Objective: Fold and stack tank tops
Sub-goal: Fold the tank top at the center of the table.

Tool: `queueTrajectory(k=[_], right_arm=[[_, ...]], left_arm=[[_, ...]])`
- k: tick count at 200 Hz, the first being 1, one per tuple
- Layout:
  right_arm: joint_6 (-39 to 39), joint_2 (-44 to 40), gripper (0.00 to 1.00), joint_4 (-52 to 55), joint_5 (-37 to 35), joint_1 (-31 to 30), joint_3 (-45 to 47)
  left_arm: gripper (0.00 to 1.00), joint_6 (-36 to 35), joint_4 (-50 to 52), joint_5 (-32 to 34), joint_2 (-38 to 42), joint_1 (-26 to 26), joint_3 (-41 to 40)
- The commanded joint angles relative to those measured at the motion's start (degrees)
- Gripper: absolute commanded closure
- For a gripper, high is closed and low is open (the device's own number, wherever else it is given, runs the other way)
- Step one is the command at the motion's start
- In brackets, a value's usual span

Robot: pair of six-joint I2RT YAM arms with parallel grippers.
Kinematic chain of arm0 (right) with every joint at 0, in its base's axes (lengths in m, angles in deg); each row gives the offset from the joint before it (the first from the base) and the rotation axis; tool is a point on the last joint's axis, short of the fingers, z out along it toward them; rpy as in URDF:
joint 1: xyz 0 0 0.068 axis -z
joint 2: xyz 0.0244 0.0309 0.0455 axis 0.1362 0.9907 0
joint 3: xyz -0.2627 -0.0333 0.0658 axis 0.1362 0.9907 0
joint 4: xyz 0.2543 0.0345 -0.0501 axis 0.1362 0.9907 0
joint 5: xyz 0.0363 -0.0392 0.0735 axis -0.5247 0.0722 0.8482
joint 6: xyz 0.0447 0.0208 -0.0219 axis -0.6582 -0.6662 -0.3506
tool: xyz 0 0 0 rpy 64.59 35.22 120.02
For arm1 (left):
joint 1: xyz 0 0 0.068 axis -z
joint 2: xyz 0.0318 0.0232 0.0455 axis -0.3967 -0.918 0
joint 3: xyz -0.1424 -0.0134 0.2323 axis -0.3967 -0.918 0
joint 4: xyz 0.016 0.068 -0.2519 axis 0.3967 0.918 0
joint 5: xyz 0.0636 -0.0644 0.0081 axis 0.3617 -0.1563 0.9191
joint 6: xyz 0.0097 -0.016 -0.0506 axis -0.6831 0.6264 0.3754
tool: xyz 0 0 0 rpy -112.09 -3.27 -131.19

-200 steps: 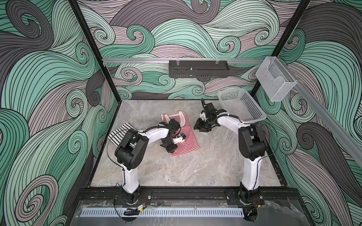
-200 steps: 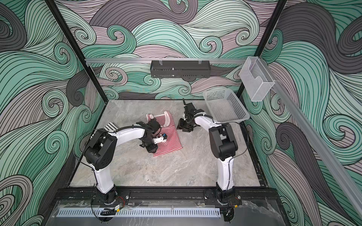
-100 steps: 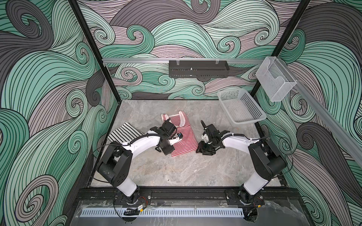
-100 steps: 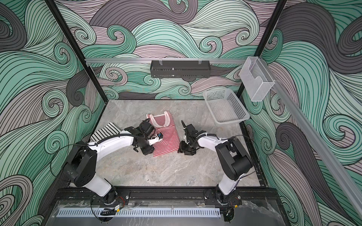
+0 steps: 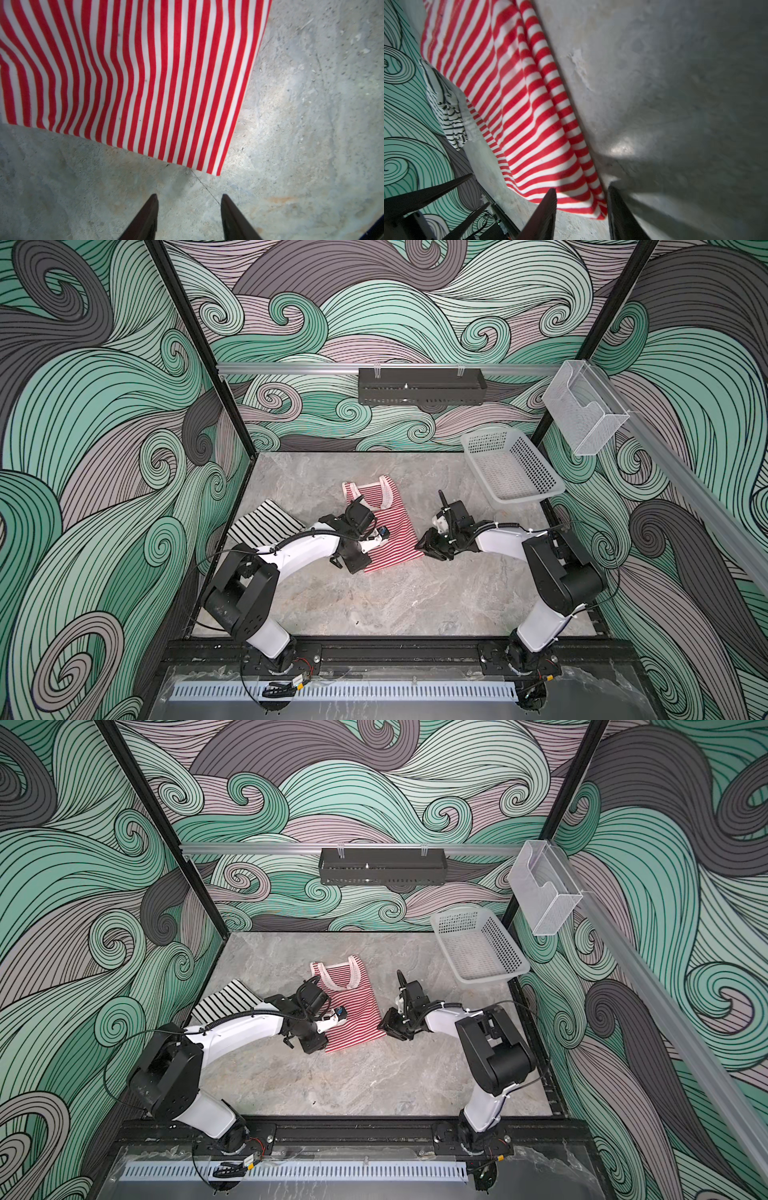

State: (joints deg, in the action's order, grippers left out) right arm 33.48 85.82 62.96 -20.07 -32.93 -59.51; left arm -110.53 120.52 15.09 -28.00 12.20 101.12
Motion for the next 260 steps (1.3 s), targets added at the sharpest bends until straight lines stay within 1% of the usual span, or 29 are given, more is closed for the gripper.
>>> queueTrajectory(k=[1, 29, 60, 85, 123, 141, 154, 175, 198, 206, 219, 231, 237, 250, 256, 260], right_arm=[[-1.7, 3.5, 0.62, 0.6, -1.2, -0.3, 0.9], [0.4, 2.7, 0.71, 3.7, -1.7, -0.5, 0.4], [0.9, 1.3, 0.91, 4.2, -1.1, -0.6, 0.4], [0.7, 0.4, 1.00, 2.5, 0.3, -0.6, 0.2], [1.2, -0.3, 1.00, 3.7, 1.4, -0.8, -1.4], [1.3, -1.1, 1.00, 4.2, 1.3, -0.9, -1.5], [1.4, -1.6, 1.00, 4.4, 1.3, -0.9, -1.5], [1.4, -2.1, 1.00, 4.5, 1.0, -0.9, -1.0], [1.3, -2.0, 1.00, 4.1, 1.1, -0.9, -0.4], [1.2, -2.0, 1.00, 3.9, 1.3, -0.9, -0.2], [1.2, -2.1, 1.00, 3.9, 1.2, -0.8, 0.0], [1.2, -2.4, 1.00, 3.7, 1.5, -0.6, 0.1], [1.2, -2.5, 1.00, 3.7, 1.6, -0.6, 0.1], [1.2, -3.1, 1.00, 3.7, 1.9, -0.5, 0.1], [1.4, -3.5, 1.00, 3.9, 2.1, -0.4, 0.1], [1.5, -3.7, 1.00, 4.1, 2.1, -0.4, 0.0]], left_arm=[[0.48, -0.7, -0.6, 0.6, 1.3, 0.7, 0.1], [0.47, -1.1, -0.8, 1.2, 0.9, 1.0, -0.1], [0.47, -1.5, -1.0, 1.0, 0.4, 1.5, 0.2], [0.46, -2.2, -2.2, 2.0, -0.2, 2.6, -0.4], [0.46, -4.0, -4.3, 5.9, -2.2, 7.2, -2.0], [0.46, -4.4, -5.4, 9.0, -4.4, 8.6, -2.1], [0.46, -4.1, -6.2, 11.3, -6.2, 9.1, -1.9], [0.46, -5.0, -9.8, 12.8, -6.2, 9.6, -4.1], [0.47, -4.6, -9.1, 14.1, -7.8, 9.7, -4.0], [0.52, -4.5, -8.3, 14.0, -8.3, 9.7, -3.7], [0.66, -5.3, -6.3, 13.1, -8.9, 9.7, -3.3], [0.77, -5.9, -4.8, 11.7, -8.8, 9.7, -3.1], [0.84, -6.2, -4.1, 10.3, -8.6, 9.7, -2.9], [0.94, -6.8, -2.1, 7.4, -7.7, 9.8, -2.3], [1.00, -6.9, -1.2, 6.0, -7.1, 9.8, -1.7], [1.00, -7.1, -0.5, 5.0, -6.9, 9.8, -1.2]])
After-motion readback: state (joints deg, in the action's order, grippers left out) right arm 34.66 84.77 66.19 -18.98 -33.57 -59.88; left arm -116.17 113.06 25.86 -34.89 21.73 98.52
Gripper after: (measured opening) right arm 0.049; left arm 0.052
